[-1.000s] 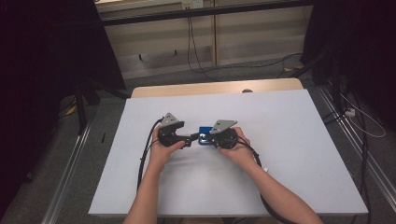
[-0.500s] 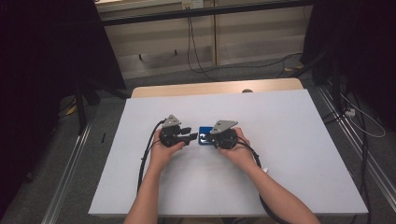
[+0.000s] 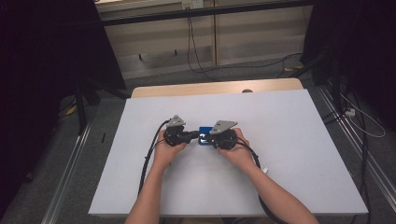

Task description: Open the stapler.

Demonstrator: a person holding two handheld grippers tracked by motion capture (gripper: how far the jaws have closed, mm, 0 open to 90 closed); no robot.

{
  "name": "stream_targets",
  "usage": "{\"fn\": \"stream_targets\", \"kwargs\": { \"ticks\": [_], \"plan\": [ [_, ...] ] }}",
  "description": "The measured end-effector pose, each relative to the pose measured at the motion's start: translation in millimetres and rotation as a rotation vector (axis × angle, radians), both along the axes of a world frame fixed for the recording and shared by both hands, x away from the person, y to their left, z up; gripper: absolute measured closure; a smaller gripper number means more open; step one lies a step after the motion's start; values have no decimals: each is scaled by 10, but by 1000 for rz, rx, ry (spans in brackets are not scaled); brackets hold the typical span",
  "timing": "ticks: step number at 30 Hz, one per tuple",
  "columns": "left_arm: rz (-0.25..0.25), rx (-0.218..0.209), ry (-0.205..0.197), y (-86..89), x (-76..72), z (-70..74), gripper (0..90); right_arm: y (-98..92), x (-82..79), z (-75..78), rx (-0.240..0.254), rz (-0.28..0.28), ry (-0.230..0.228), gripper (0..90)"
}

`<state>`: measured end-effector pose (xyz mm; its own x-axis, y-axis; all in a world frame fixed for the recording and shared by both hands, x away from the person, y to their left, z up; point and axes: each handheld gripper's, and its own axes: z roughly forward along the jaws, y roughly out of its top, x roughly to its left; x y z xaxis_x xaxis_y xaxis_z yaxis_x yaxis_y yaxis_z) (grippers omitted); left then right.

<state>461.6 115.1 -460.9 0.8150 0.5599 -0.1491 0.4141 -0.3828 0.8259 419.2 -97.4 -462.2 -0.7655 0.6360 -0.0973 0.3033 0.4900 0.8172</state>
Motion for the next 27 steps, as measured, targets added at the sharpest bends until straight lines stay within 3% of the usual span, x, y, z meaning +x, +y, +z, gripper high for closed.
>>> {"fn": "stream_targets", "kwargs": {
  "ticks": [9, 17, 27],
  "plan": [
    [-7, -6, -13, -9, -10, 62, 900, -4, -1, -5, 6, -3, 0, 900],
    [-8, -88, -18, -11, -22, 165, 898, -1, -5, -12, 17, -8, 1, 900],
    [-13, -111, -28, -35, -36, 226, 898, 3, -5, -11, 29, -32, 1, 900]
  ]
}}
